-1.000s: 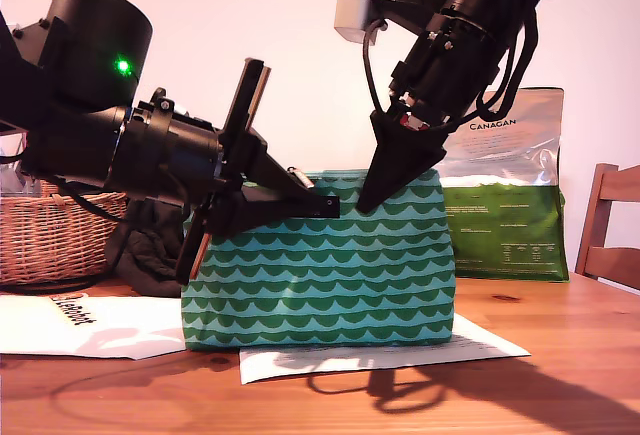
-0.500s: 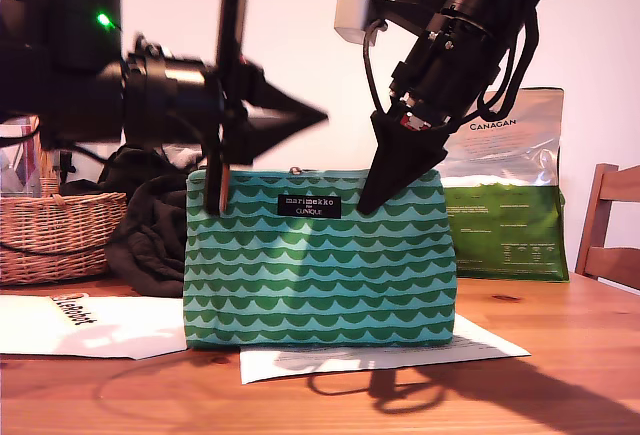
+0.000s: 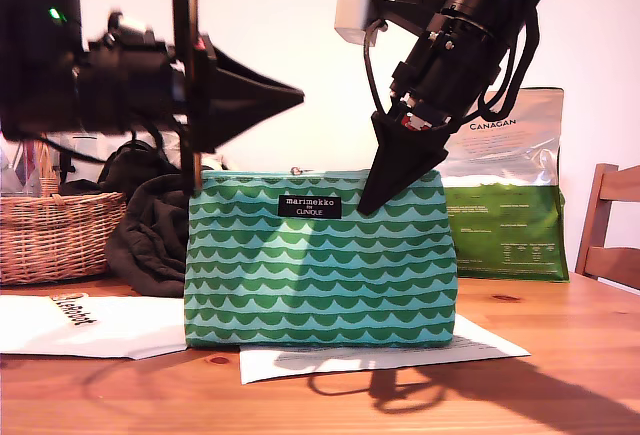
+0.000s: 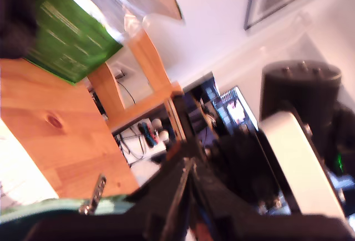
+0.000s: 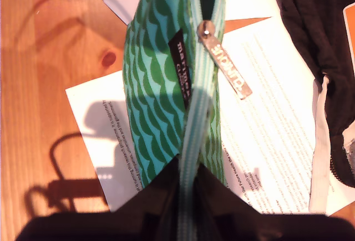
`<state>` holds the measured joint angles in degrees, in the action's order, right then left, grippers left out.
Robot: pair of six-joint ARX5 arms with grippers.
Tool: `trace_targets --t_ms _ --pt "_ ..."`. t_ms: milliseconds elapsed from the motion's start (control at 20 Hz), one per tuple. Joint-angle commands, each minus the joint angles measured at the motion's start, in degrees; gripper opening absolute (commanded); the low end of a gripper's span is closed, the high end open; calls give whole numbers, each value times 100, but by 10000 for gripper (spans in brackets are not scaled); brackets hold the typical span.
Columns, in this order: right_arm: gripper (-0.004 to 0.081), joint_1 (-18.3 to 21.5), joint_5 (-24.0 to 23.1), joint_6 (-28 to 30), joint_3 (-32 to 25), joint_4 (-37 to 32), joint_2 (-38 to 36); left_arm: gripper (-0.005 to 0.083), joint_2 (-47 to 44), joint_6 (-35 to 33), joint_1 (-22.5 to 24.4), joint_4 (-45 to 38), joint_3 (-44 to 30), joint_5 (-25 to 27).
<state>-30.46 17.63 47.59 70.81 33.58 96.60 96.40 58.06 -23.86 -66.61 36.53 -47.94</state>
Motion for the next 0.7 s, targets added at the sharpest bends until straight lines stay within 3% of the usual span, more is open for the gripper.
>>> trace_targets --t_ms 0,200,250,300,450,500,600,650 --pt "-13 -17 42 -26 -52 15 13 -24 -470 -584 50 411 35 -68" --pt "-13 -17 42 -28 -52 20 13 -23 -1290 -1965 87 2059 94 203" --pt "-13 -17 42 -28 -52 20 13 -23 -1436 -2844 81 2568 170 358" --pt "-13 -17 42 -28 -52 20 15 -23 -1552 -2914 48 3084 282 474" --pt "-13 -17 42 -28 -52 17 13 -23 -1622 -5204 -258 4424 723 1049" --pt "-13 -17 42 -28 -52 20 13 -23 -1602 -5324 -380 4758 870 1189" --pt "-13 -17 42 -28 -52 22 13 0 -1572 -6745 -599 5112 1047 1443" --pt "-13 -17 42 -28 -52 24 13 48 -1550 -6745 -693 5261 1110 1639"
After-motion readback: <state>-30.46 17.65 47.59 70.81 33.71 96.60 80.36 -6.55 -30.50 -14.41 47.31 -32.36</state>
